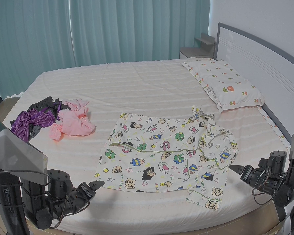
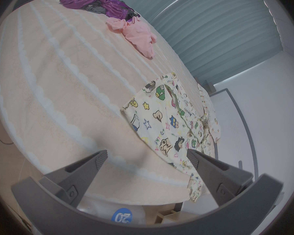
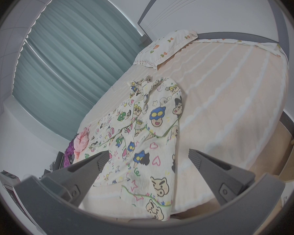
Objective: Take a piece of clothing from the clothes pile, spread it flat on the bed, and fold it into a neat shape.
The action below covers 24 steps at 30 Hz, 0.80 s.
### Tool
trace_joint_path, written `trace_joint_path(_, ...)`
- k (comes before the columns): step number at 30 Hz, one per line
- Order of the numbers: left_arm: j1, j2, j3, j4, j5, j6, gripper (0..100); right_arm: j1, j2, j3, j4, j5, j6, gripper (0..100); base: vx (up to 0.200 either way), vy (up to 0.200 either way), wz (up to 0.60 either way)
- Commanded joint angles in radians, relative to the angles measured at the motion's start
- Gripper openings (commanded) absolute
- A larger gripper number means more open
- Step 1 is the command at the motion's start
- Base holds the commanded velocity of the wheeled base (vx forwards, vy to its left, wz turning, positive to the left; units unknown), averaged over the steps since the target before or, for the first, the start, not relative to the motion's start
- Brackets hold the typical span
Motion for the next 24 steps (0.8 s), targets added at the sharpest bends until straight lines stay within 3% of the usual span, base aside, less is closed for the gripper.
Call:
trace_joint_path(1, 0.001, 0.079, -0.049, -0.018, 0.027, 0.037, 100, 0.053, 0.044, 0.018, 0.004, -0.015, 0.017, 100, 0.0, 0.0, 0.0)
trace_joint_path(5, 0.001, 0.125, -0.134, -0.018, 0.1, 0.059, 100, 0.057, 0.047, 0.018, -0.006, -0.01, 0.053, 100, 0.0, 0.0, 0.0)
trace_joint_path(15, 0.001, 0.217, -0.304, 0.044, 0.12, 0.169, 100, 0.068, 0.049, 0.018, -0.011, -0.004, 0.054, 100, 0.0, 0.0, 0.0)
trace_joint_path(24, 0.002, 0.222, -0.408, 0.151, 0.16, 0.178, 100, 0.106, 0.067, 0.018, -0.019, -0.012, 0.056, 100, 0.0, 0.0, 0.0)
